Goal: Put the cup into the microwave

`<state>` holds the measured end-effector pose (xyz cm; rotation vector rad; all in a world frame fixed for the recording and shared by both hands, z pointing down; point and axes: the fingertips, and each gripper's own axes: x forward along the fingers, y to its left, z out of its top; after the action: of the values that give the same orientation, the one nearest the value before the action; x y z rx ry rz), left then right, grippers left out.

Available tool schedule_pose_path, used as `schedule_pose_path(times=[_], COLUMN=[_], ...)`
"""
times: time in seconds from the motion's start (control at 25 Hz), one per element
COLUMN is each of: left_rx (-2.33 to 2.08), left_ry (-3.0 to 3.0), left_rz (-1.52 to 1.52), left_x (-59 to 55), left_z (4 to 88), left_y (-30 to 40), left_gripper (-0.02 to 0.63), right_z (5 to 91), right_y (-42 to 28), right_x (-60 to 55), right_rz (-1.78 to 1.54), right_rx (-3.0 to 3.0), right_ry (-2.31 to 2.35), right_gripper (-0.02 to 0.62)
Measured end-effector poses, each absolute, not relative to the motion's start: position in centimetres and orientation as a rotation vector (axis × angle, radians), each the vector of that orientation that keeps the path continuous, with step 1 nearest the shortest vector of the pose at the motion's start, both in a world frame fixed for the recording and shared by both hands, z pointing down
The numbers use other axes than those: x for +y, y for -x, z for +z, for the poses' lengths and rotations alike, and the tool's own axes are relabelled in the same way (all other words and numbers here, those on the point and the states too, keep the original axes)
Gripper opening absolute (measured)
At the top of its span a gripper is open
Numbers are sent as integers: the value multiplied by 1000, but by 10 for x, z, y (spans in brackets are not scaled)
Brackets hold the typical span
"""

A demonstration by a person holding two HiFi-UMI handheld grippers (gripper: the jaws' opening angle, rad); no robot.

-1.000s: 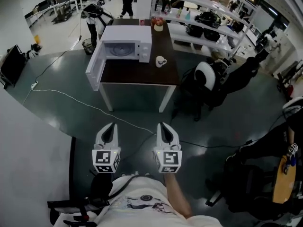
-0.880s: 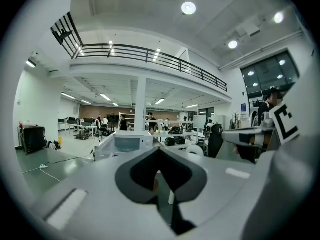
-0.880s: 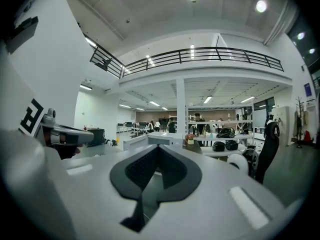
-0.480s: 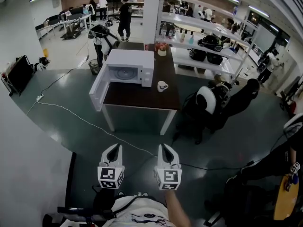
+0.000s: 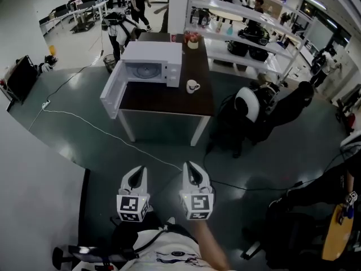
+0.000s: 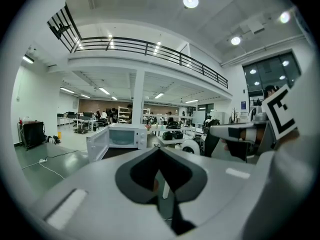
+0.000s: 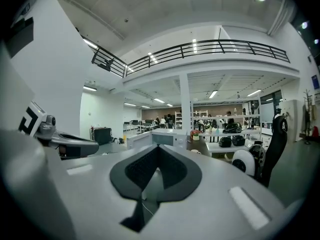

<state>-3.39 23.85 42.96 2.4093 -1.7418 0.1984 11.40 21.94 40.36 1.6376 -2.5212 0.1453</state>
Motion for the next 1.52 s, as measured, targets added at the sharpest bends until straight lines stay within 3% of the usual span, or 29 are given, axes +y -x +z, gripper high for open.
schedule_pose_path(times=[1.0,1.52], left_rx=[-1486,-1654], left_ry=[-2512,-2435], left_rz=[157,156], left_x=[110,22], left_z=[437,427], left_y=[55,60], left_gripper=[-3,-2], right_z=[406,409], right_y=[-70,-80], right_x=[111,10], right_rz=[157,156], right_rx=[-2378,-2474], right_ry=[-1727,-1658], right_gripper=[0,2])
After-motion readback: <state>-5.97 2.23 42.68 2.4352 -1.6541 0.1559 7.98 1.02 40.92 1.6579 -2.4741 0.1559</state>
